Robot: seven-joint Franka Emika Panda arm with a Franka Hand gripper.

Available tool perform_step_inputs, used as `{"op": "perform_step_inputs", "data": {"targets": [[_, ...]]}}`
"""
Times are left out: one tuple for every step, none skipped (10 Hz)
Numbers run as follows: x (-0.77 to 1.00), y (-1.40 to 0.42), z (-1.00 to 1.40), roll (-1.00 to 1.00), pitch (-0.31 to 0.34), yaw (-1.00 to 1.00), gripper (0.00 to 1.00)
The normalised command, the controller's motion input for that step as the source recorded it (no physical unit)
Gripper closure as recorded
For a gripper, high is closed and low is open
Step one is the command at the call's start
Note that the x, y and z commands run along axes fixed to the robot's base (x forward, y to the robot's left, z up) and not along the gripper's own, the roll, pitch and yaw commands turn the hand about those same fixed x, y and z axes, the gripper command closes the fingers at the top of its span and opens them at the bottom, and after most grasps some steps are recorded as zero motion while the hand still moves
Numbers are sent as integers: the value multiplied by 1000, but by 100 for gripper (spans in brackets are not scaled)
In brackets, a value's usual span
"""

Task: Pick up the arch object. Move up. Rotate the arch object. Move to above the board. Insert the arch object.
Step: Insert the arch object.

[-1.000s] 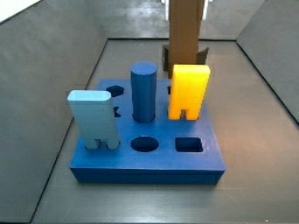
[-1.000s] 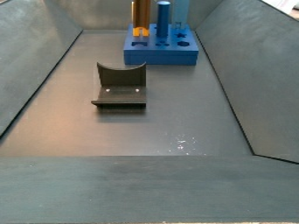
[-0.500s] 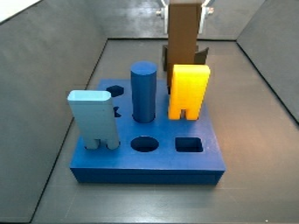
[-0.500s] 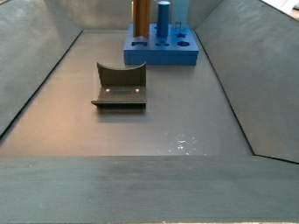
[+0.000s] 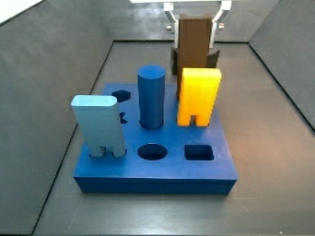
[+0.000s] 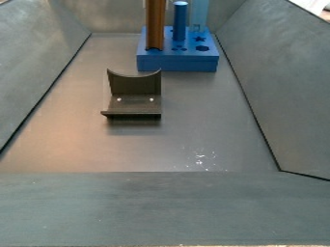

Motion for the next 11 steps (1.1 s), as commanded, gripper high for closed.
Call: {"op": "perform_step_inputs", "data": {"targets": [[0, 123, -291, 96, 0, 37, 100], [43, 234, -211, 33, 9, 40, 100], [426, 146, -186, 0, 80, 63, 100], [414, 51, -274, 0, 53, 46, 100], [306, 26, -463, 29, 7, 34, 100], [177, 0, -643, 124, 0, 14, 100], [63, 0, -749, 149, 0, 3, 100], [63, 0, -697, 154, 0, 0, 100], [0, 0, -49, 0, 0, 0, 100], [-17, 0, 0, 0, 0, 0, 100], [0, 0, 0, 0, 0, 0, 100]]}}
